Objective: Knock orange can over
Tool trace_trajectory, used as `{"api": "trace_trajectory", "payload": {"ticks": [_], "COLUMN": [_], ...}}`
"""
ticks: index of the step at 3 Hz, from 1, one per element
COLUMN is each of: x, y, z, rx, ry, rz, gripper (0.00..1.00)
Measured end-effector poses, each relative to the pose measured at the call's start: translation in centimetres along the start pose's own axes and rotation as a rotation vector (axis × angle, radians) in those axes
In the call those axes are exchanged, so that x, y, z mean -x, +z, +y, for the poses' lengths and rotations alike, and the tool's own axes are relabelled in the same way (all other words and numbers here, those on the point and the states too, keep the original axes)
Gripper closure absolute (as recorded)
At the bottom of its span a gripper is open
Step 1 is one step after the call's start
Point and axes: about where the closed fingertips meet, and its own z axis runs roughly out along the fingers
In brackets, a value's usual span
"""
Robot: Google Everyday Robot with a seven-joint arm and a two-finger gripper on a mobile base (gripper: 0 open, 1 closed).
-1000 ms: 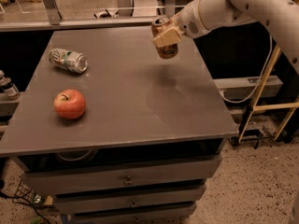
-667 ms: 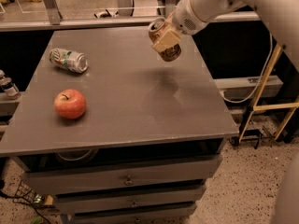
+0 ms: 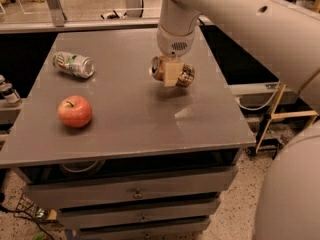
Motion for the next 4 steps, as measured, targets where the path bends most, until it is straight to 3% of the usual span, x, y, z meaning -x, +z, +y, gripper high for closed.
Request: {"api": "trace_trajectory", "payload": {"ticks": [1,4], "x": [-0.28,-0.17], "y": [1.48,1.91], "z": [2.1,1.74], "rx": [0.097,0.083], "ry": [-0.087,-0.084], "rz": [0.107,0.098], "gripper": [1.0,0.27]}}
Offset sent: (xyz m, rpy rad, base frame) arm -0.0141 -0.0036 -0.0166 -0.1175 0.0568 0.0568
